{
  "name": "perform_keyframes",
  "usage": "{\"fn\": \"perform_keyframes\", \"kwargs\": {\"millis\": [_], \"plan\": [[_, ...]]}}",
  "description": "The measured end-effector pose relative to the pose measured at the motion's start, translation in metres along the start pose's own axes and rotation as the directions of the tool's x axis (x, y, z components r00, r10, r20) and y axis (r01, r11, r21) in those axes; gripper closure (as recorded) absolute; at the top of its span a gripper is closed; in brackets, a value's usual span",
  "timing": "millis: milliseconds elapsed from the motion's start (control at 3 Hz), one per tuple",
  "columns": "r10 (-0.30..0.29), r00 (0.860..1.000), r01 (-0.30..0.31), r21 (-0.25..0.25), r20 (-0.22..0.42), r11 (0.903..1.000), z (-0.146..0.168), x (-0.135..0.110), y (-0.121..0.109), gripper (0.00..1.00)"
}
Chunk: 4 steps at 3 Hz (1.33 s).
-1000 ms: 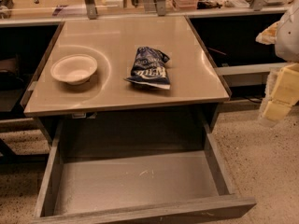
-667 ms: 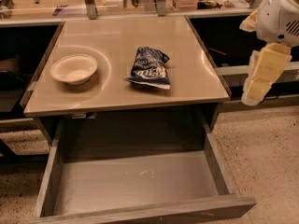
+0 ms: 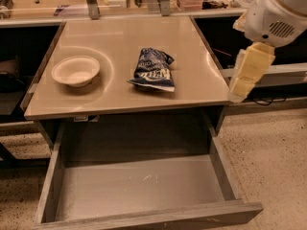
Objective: Place blue chip bag into top drawer
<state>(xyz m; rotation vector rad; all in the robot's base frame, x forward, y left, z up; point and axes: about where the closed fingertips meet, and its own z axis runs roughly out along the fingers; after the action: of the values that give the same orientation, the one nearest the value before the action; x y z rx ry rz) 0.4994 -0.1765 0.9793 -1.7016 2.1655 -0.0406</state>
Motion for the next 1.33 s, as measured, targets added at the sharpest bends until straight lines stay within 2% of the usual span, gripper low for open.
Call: {"fn": "perform_keyframes", "kwargs": {"millis": [333, 667, 1000, 1333], "plan": [[0.072, 0.997, -0.072, -0.008, 0.008, 0.9973, 0.043, -0.054, -0.052, 0.00], [0.072, 0.997, -0.072, -0.008, 0.008, 0.9973, 0.043, -0.054, -0.052, 0.00], [0.036, 0.999, -0.037, 0.007, 0.016, 0.9993, 0.048, -0.060, -0.051, 0.00], [-0.028, 0.999, 0.028, 0.004, 0.021, 0.9996, 0.067, -0.084, -0.054, 0.00]]}}
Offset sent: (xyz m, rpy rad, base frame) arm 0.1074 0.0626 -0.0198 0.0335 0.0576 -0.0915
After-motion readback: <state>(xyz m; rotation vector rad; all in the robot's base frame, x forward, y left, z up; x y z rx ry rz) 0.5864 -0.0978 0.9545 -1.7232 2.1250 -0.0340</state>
